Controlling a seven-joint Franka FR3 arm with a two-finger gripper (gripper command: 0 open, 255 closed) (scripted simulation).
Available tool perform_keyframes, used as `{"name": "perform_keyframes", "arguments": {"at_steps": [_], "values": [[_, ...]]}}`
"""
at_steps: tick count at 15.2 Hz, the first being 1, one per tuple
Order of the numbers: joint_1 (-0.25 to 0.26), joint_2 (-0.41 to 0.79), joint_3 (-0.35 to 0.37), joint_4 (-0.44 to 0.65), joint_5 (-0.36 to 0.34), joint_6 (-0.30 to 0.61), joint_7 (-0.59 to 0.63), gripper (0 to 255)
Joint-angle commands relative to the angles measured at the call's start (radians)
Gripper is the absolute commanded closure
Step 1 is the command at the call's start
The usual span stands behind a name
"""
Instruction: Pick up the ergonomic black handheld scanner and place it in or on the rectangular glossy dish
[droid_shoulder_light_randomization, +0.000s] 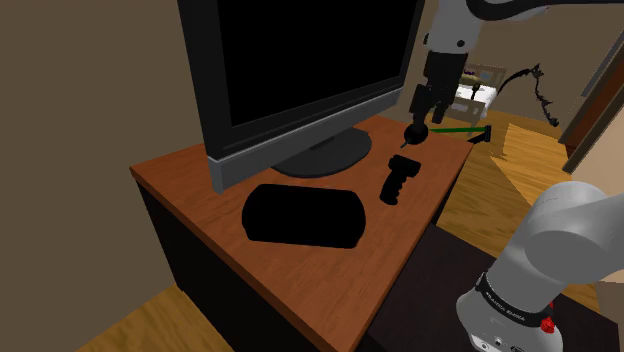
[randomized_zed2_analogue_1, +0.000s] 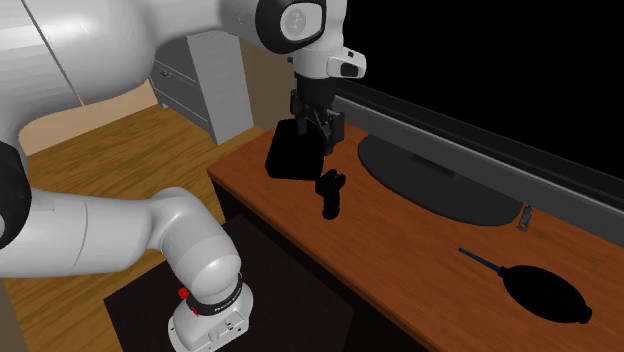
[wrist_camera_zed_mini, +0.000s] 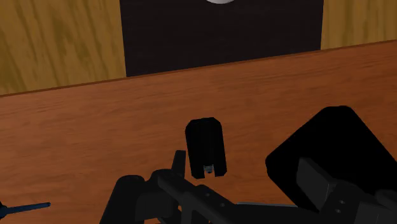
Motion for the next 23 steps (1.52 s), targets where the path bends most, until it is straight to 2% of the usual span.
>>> {"name": "perform_keyframes", "arguments": {"at_steps": [1, 10, 18, 23], "values": [[0.0, 0.0, 0.0, 0.0, 0.0, 0.0, 0.0, 0], [-0.044, -0.037, -0.058, -0.311, -0.024, 0.31, -0.003, 0], [-0.046, -0.011, -0.064, -0.4, -0.03, 0.424, -0.002, 0], [-0.046, -0.011, -0.064, -0.4, -0.03, 0.424, -0.002, 0]]}}
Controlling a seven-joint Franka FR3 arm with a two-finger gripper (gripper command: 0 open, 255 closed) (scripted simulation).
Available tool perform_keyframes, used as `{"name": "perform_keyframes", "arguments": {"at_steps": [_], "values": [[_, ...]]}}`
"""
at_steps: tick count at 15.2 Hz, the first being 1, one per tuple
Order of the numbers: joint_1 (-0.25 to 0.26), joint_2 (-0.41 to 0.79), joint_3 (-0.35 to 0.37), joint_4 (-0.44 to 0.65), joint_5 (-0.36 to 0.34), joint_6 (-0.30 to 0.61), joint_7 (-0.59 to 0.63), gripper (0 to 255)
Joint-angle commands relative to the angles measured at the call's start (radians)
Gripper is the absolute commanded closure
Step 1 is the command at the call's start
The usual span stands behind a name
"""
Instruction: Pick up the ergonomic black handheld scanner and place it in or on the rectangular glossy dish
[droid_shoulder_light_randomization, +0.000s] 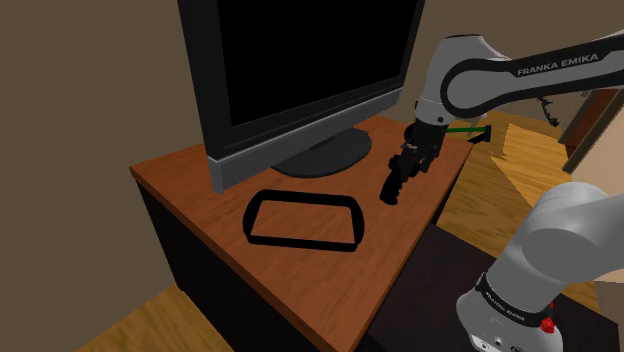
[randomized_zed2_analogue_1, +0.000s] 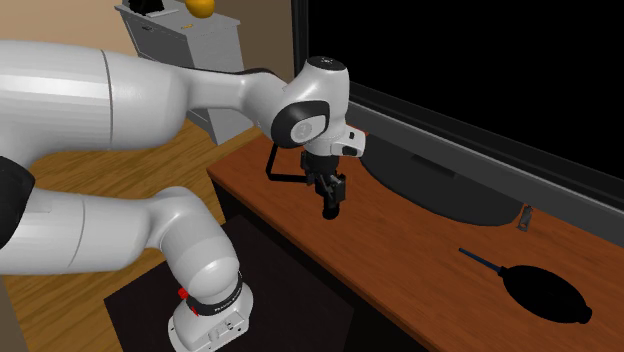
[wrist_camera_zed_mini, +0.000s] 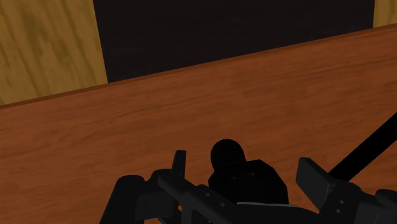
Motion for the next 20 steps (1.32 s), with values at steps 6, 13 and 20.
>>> {"name": "perform_keyframes", "arguments": {"at_steps": [6, 13, 20], "values": [[0.0, 0.0, 0.0, 0.0, 0.0, 0.0, 0.0, 255], [0.0, -0.005, 0.001, 0.011, 0.001, -0.015, 0.0, 255], [0.003, -0.027, 0.007, 0.093, 0.006, -0.12, 0.0, 255]]}}
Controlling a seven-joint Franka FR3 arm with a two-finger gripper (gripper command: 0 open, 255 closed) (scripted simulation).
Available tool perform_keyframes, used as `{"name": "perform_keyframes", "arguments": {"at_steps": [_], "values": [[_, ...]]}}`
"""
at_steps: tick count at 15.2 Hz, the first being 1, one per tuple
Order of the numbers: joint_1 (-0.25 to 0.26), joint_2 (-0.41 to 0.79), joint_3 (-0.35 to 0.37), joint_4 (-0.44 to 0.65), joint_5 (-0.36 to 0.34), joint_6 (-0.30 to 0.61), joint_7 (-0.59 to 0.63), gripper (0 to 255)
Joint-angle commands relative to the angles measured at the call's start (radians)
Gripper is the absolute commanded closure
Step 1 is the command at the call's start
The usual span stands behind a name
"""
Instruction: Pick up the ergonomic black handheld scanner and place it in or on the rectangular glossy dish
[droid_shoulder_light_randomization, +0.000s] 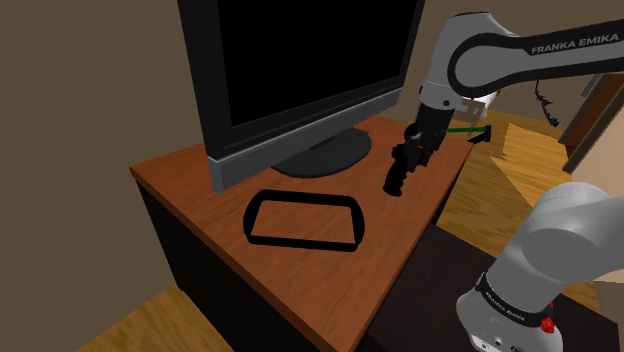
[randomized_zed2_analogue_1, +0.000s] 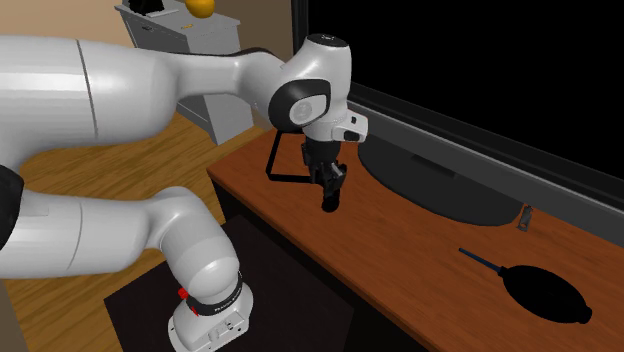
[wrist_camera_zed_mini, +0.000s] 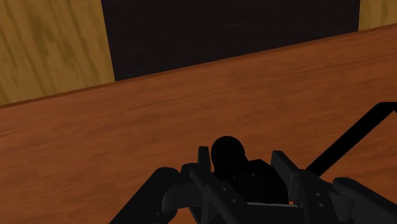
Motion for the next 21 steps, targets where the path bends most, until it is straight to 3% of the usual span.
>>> {"name": "perform_keyframes", "arguments": {"at_steps": [1, 16, 21], "values": [[0.001, -0.004, 0.002, 0.024, 0.002, -0.028, 0.001, 255], [0.006, -0.002, 0.012, 0.217, 0.012, -0.219, 0.0, 255], [0.055, 0.077, 0.114, 0.288, 0.084, -0.212, 0.113, 255]]}}
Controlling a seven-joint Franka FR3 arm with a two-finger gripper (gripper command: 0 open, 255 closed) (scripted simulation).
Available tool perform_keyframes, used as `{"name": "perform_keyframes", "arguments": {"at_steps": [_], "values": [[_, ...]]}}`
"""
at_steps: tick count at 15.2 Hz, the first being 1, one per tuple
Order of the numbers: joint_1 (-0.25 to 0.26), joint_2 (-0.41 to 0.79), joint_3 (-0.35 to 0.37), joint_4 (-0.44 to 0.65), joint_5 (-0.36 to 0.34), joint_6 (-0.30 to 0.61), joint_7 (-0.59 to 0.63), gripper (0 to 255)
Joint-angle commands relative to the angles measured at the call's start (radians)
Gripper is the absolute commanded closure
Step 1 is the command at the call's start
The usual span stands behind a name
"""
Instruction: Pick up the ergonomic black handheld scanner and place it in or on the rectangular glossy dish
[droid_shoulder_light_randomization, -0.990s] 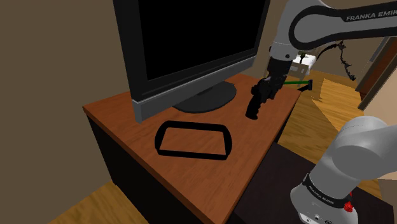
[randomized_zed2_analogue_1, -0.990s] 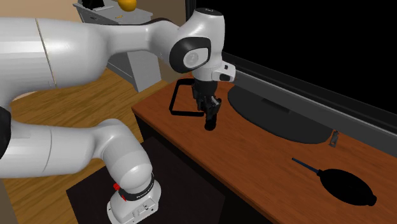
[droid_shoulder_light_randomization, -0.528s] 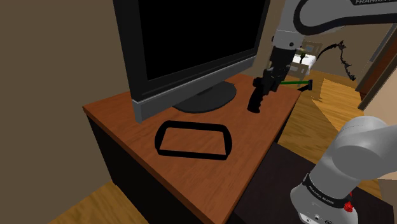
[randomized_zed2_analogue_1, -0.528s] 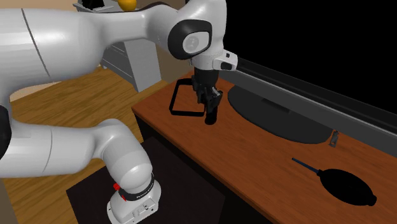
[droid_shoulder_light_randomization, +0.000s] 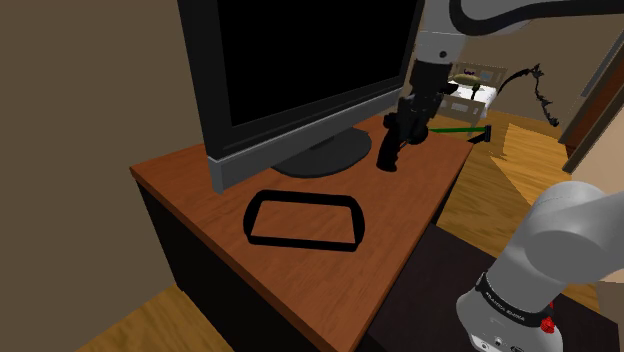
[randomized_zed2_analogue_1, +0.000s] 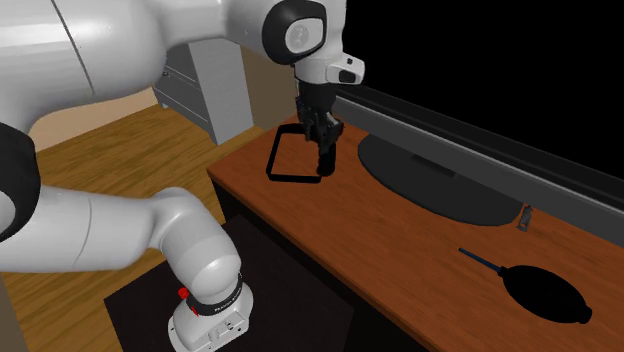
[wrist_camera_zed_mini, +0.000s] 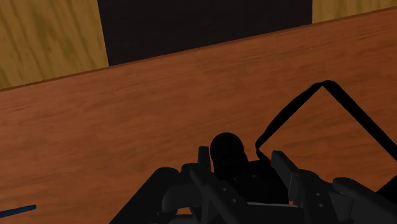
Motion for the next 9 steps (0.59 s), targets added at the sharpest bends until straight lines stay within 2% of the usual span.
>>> {"name": "perform_keyframes", "arguments": {"at_steps": [1, 9], "values": [[0.02, 0.025, 0.045, 0.025, 0.03, 0.001, 0.051, 255], [0.07, 0.203, 0.192, 0.202, 0.098, 0.01, 0.224, 255]]}}
